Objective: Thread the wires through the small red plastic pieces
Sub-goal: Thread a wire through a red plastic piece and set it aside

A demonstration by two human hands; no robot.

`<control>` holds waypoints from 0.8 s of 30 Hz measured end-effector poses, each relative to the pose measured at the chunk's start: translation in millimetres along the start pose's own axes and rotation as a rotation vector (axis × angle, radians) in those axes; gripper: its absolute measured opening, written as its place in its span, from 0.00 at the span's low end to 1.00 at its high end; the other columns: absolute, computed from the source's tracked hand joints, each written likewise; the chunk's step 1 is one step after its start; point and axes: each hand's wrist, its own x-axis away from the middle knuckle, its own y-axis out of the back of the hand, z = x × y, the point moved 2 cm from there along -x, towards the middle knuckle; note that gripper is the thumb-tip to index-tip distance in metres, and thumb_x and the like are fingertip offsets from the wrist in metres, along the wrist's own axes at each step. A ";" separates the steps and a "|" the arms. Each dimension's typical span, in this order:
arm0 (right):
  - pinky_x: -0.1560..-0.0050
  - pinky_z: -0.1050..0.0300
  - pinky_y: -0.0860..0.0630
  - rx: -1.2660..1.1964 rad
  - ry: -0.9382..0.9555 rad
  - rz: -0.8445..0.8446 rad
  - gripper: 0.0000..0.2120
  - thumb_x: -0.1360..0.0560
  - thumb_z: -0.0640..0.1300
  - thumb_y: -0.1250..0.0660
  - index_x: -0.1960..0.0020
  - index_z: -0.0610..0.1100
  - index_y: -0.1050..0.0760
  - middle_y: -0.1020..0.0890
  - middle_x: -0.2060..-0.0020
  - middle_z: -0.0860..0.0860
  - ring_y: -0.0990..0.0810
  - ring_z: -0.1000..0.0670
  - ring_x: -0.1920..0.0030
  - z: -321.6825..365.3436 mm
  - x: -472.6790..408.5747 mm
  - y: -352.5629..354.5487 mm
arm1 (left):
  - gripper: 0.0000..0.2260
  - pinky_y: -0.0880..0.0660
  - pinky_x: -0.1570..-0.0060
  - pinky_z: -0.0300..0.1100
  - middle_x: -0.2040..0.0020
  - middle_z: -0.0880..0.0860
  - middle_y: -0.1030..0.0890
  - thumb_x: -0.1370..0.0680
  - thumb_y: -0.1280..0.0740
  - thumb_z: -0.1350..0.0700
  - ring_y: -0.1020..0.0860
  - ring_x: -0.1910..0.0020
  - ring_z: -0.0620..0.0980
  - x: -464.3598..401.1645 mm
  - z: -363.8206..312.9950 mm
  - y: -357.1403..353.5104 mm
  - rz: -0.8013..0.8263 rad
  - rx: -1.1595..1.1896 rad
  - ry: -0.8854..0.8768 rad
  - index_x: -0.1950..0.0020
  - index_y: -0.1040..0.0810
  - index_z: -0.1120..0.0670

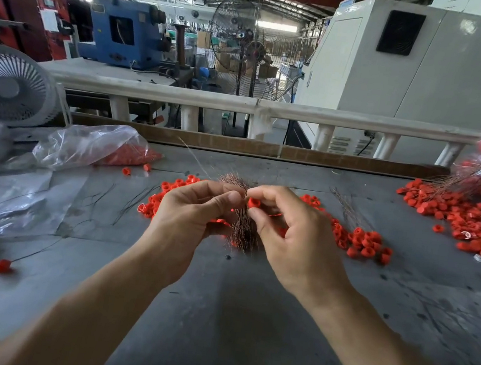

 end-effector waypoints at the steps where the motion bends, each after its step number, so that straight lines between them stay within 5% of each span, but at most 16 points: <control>1: 0.48 0.75 0.28 -0.013 -0.012 0.014 0.10 0.22 0.38 0.28 0.42 0.44 0.18 0.14 0.51 0.56 0.18 0.63 0.48 0.1 0.5 -0.6 | 0.12 0.22 0.58 0.46 0.56 0.58 0.16 0.33 0.24 0.54 0.21 0.59 0.52 0.2 -0.6 -0.1 -0.013 -0.014 -0.014 0.53 0.14 0.58; 5: 0.51 0.73 0.28 -0.043 -0.029 0.034 0.09 0.23 0.38 0.27 0.44 0.45 0.18 0.16 0.53 0.57 0.19 0.61 0.51 0.5 -0.3 -1.3 | 0.05 0.21 0.60 0.45 0.58 0.58 0.15 0.32 0.24 0.56 0.20 0.63 0.50 1.3 -3.2 -1.1 -0.077 -0.073 -0.066 0.58 0.13 0.56; 9: 0.56 0.73 0.27 -0.089 -0.089 0.057 0.08 0.24 0.38 0.27 0.47 0.47 0.18 0.18 0.57 0.59 0.19 0.60 0.56 -0.2 0.7 -3.0 | 0.09 0.20 0.56 0.49 0.57 0.60 0.16 0.29 0.26 0.57 0.19 0.60 0.55 1.9 -3.6 -1.4 -0.084 -0.036 -0.059 0.54 0.15 0.61; 16: 0.58 0.66 0.24 -0.207 -0.184 0.079 0.08 0.24 0.37 0.28 0.48 0.48 0.18 0.17 0.60 0.57 0.18 0.55 0.60 -2.6 2.4 -0.8 | 0.04 0.18 0.60 0.43 0.56 0.60 0.15 0.23 0.29 0.62 0.17 0.60 0.52 0.5 -3.5 3.5 -0.167 0.029 -0.026 0.53 0.16 0.63; 24: 0.58 0.71 0.27 -0.140 -0.185 0.140 0.08 0.24 0.37 0.28 0.50 0.49 0.16 0.17 0.59 0.57 0.19 0.57 0.59 1.2 2.6 0.4 | 0.06 0.19 0.65 0.43 0.61 0.57 0.15 0.23 0.29 0.62 0.18 0.64 0.50 -1.5 -2.5 7.5 -0.212 0.067 -0.017 0.59 0.16 0.57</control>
